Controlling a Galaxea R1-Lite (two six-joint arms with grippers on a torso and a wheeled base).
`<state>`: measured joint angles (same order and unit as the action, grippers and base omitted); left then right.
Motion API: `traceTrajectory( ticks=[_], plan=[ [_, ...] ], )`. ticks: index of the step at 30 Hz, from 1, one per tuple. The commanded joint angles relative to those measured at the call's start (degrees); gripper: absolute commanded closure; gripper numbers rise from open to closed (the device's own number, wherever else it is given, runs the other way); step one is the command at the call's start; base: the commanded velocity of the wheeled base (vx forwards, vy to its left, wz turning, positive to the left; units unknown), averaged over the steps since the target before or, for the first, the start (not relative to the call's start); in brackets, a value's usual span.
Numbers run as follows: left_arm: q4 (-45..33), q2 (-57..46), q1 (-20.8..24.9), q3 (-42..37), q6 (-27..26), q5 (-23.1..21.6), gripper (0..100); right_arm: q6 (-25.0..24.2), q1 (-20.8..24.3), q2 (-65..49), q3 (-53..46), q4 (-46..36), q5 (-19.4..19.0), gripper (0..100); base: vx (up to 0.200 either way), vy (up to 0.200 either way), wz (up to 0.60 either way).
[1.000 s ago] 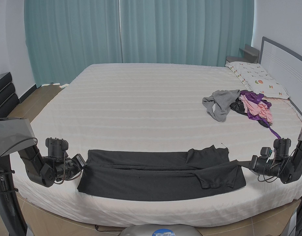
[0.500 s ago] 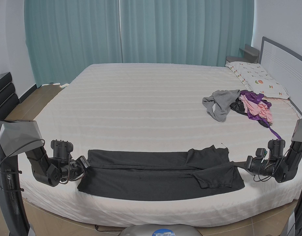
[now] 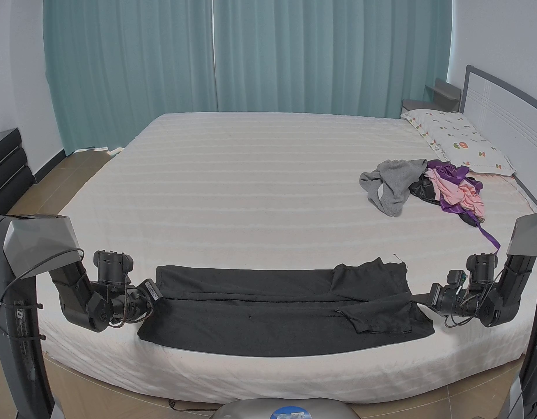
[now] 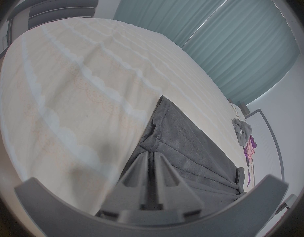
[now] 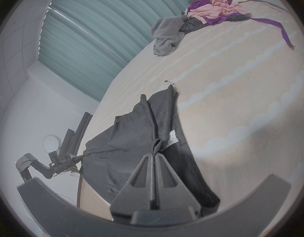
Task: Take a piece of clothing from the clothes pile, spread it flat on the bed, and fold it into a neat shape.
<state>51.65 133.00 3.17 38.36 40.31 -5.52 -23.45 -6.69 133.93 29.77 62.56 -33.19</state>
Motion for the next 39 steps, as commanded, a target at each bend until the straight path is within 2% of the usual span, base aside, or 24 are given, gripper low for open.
traceTrajectory(
  ticks=[1,2,14,18,19,24,32,33,39],
  plan=[
    [-0.2,0.2,0.1,0.3,0.0,0.0,0,0.0,0.1,1.1,0.6,-0.2,0.1,100,0.0,0.0,0.0],
    [-0.2,0.2,0.1,0.3,0.0,0.0,0,0.0,0.2,1.1,0.6,-0.2,0.1,0,0.0,0.0,0.0],
    [0.1,-0.9,-0.8,-0.7,0.6,0.0,0,-0.8,-0.2,-1.2,0.4,0.3,-0.3,0,0.0,0.0,0.0],
    [0.1,-2.9,-2.1,-0.4,3.1,0.0,0,-1.9,-0.3,-2.5,0.3,0.5,-0.3,0,0.0,0.0,0.0],
    [0.2,-2.7,-2.1,0.2,4.7,0.1,0,-3.2,-0.3,-2.7,0.6,0.6,-0.2,0,0.0,0.0,0.0],
    [0.4,-2.4,-1.6,1.1,5.5,0.0,0,-6.4,-0.3,-2.8,0.4,3.4,0.0,0,0.0,0.0,0.0],
    [0.3,0.2,-0.2,3.1,5.1,0.7,0,-6.7,-0.3,-2.8,0.1,4.1,0.0,0,0.0,0.0,0.0],
    [0.1,0.3,0.1,3.1,5.0,0.7,100,-6.7,-0.3,-2.8,0.2,4.1,0.0,0,0.0,0.0,0.0],
    [-0.3,0.8,0.4,2.2,1.7,2.6,100,-6.7,-0.3,-2.9,-0.1,4.1,0.0,0,0.0,0.0,0.0]
  ],
)
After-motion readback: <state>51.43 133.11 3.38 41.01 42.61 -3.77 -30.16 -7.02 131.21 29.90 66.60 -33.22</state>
